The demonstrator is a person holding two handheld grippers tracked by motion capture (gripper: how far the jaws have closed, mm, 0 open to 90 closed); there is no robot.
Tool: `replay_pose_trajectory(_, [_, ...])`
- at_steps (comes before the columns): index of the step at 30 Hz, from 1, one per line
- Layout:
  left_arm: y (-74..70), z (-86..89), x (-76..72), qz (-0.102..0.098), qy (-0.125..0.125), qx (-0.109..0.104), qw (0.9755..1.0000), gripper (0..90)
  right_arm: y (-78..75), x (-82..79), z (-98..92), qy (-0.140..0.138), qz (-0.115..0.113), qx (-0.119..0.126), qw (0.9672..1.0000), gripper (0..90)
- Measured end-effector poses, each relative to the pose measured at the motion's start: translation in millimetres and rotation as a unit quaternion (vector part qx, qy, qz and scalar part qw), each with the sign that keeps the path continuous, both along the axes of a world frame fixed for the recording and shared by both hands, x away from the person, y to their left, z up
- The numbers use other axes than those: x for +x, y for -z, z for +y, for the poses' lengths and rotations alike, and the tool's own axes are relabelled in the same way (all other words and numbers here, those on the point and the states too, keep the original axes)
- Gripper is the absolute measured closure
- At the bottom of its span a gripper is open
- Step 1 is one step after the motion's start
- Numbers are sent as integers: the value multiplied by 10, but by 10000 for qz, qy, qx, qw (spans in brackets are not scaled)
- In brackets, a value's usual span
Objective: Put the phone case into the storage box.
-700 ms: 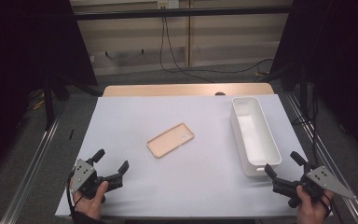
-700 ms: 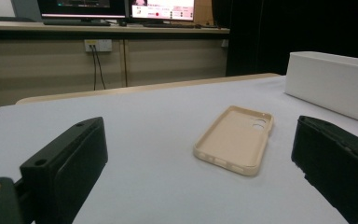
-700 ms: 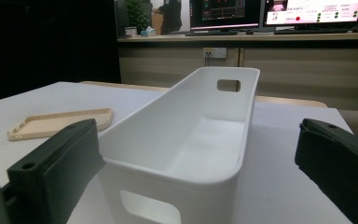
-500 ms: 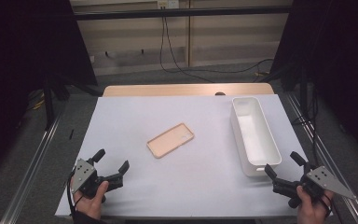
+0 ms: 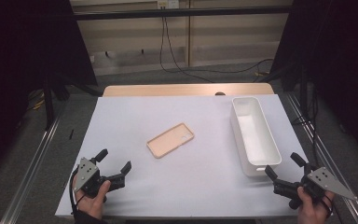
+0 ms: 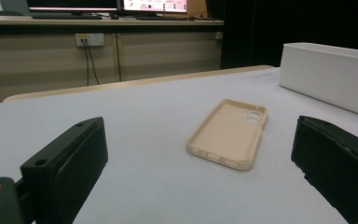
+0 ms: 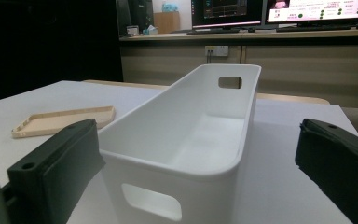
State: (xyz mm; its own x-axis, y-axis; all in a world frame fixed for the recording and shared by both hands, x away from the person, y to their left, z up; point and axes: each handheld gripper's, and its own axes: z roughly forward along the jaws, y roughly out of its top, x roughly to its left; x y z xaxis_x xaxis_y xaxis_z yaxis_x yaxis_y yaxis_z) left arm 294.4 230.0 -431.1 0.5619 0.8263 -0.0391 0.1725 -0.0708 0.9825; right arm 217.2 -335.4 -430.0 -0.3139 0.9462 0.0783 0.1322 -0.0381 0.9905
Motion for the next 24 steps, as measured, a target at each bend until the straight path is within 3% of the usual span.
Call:
replay_pose_trajectory(12, [-31, -47, 23, 179, 279, -68, 9994, 36, 1, -12, 26, -14, 47, -44, 10000, 0])
replay_pose_trajectory(18, [-36, -105, 75, 273, 461, -117, 9985, 43, 0, -18, 16, -8, 34, -20, 10000, 0])
replay_pose_trajectory(22, [-41, -126, 121, 373, 709, -152, 9967, 45, 0, -17, 23, -12, 36, -19, 10000, 0])
replay_pose_trajectory(24, [-44, -140, 141, 351, 690, -148, 9969, 45, 1, -17, 22, -14, 37, -33, 10000, 0])
